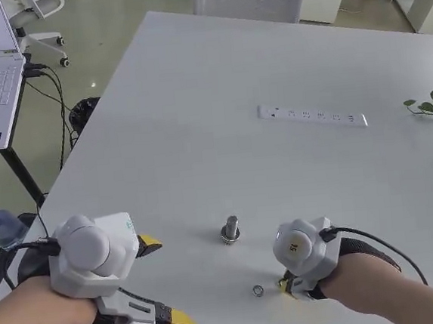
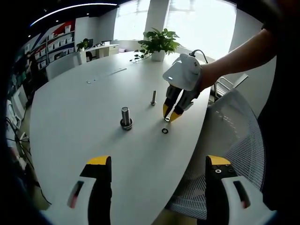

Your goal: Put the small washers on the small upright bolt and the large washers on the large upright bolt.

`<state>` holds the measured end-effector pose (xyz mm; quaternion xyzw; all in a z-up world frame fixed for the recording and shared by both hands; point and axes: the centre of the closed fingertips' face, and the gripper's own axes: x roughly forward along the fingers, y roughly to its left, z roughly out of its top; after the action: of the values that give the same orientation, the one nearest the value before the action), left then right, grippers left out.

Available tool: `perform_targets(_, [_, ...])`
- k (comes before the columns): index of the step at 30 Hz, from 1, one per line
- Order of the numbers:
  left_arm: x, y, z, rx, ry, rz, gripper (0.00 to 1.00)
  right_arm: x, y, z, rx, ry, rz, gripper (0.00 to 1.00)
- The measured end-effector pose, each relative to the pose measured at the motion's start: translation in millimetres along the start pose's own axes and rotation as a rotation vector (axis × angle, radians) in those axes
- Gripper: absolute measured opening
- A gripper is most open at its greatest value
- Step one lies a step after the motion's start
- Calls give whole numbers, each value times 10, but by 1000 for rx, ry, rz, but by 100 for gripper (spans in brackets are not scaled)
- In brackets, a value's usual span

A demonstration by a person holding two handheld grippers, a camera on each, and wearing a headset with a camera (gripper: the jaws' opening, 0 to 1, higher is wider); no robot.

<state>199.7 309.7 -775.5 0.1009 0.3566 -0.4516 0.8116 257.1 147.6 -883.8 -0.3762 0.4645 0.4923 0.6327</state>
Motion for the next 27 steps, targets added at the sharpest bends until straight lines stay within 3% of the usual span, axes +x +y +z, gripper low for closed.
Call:
perform_targets(9, [-1,-12,7,-3,-2,-1,81,-4,2,3,7,-11,9,14])
perform_targets(27, [-16,-25,22,2,-4,3,81,-37,-15,-55,101,-42,39,14])
